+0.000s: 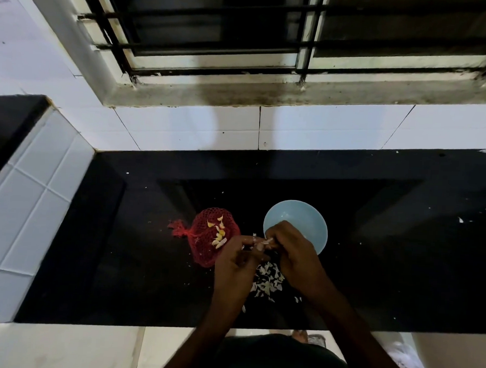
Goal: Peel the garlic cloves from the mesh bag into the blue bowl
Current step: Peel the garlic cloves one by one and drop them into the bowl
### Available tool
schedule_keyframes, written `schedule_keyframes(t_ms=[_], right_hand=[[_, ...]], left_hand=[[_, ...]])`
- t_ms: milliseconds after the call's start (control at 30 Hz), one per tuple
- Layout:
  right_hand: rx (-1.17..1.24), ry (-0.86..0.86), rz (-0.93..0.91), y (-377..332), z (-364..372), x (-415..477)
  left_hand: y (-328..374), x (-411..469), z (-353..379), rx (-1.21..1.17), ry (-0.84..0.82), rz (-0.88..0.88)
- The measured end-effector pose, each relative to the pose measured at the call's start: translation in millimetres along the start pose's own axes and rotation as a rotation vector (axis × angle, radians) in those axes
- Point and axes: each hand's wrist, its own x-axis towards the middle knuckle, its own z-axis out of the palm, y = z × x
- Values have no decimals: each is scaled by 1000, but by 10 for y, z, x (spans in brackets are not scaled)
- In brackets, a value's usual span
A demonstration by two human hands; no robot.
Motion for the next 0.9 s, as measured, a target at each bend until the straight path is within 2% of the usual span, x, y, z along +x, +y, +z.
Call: schedule_keyframes(t_ms=[167,300,500,733,900], right_hand=[[-127,-117,-40,18,-104,5],[-137,-131,-86,1,-150,40],[-114,-139,-50,-4,-68,16],[87,49,90,-16,56,-86],[197,29,79,-10,41,-95]], left_hand=[[134,4,-40,-145,-76,-280],[150,14,-82,-293,-159,-433],[117,-6,-129,-249,-137,-339],[66,21,-167,-271,-108,-330],[31,34,-183,-268,-129,-325]])
